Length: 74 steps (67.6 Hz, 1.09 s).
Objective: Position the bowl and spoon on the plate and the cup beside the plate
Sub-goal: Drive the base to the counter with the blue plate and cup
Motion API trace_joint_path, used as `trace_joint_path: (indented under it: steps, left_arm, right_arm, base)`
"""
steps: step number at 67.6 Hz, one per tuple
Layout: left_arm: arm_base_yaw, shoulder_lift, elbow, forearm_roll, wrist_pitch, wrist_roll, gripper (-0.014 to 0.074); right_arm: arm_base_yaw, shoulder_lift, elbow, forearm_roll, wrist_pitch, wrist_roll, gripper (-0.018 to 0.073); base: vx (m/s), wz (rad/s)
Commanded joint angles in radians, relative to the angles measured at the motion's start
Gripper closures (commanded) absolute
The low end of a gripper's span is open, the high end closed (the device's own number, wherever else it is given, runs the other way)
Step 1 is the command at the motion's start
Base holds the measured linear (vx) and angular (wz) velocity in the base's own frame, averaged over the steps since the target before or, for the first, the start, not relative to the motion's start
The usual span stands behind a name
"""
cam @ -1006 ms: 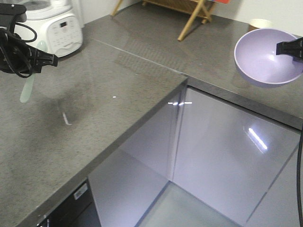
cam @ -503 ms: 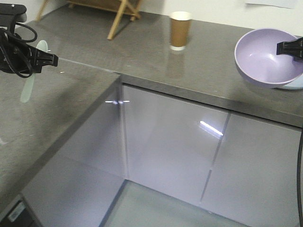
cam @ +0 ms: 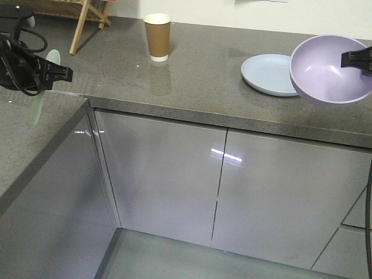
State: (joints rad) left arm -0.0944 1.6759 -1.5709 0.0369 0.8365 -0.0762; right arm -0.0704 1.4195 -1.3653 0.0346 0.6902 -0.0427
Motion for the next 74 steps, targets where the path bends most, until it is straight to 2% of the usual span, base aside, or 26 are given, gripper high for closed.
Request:
trace_joint_path:
  steps: [1,74]
  left_arm:
    - [-0.001,-0.047,-0.028,0.001,-0.058,-0.002,0.0603]
    - [-0.001,-0.047,-0.028,0.001,-0.058,-0.002,0.0603]
  right_arm:
    - [-0.004,-0.035,-0.030,-0.001,-0.062,-0.005,0.0570]
    - [-0.004,-0.035,-0.030,-0.001,-0.062,-0.005,0.0570]
  base:
    - [0.02,-0.17]
    - [0.03,-0.15]
